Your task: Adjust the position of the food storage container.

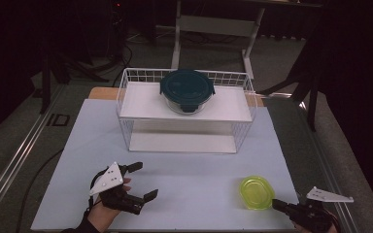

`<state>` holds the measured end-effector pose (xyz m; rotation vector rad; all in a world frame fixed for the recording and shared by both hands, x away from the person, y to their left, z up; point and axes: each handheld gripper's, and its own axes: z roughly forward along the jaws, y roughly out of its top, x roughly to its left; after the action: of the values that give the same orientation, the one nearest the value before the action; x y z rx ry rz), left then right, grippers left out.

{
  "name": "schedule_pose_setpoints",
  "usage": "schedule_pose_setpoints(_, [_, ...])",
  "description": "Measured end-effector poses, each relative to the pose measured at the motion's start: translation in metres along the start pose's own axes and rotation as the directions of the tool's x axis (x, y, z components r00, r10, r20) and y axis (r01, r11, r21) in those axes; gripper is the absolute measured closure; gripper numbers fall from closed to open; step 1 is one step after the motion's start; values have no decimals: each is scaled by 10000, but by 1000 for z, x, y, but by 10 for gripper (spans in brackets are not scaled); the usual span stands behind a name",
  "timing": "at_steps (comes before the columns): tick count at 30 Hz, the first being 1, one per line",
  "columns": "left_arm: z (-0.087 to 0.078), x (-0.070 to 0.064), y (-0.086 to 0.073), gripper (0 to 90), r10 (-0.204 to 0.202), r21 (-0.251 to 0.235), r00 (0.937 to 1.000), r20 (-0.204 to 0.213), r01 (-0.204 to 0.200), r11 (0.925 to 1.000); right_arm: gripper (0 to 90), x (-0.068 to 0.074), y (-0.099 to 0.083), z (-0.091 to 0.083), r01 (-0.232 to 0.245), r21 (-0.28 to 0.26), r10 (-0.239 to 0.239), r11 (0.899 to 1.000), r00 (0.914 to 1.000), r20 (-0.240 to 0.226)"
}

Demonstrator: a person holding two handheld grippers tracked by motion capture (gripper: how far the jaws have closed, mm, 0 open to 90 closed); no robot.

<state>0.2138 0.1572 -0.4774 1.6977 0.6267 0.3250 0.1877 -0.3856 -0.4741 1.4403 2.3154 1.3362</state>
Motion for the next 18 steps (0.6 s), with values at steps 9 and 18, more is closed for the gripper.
schedule_pose_setpoints(9, [1,1,-2,4,-19,63,10000,37,19,10000,899,-9,-3,8,-141,204,138,9997,9998,149])
schedule_pose_setpoints(18, [1,0,-1,4,8,61,10000,77,-9,10000,900,-7,2,19,-111,284,115,9995,9999,-116])
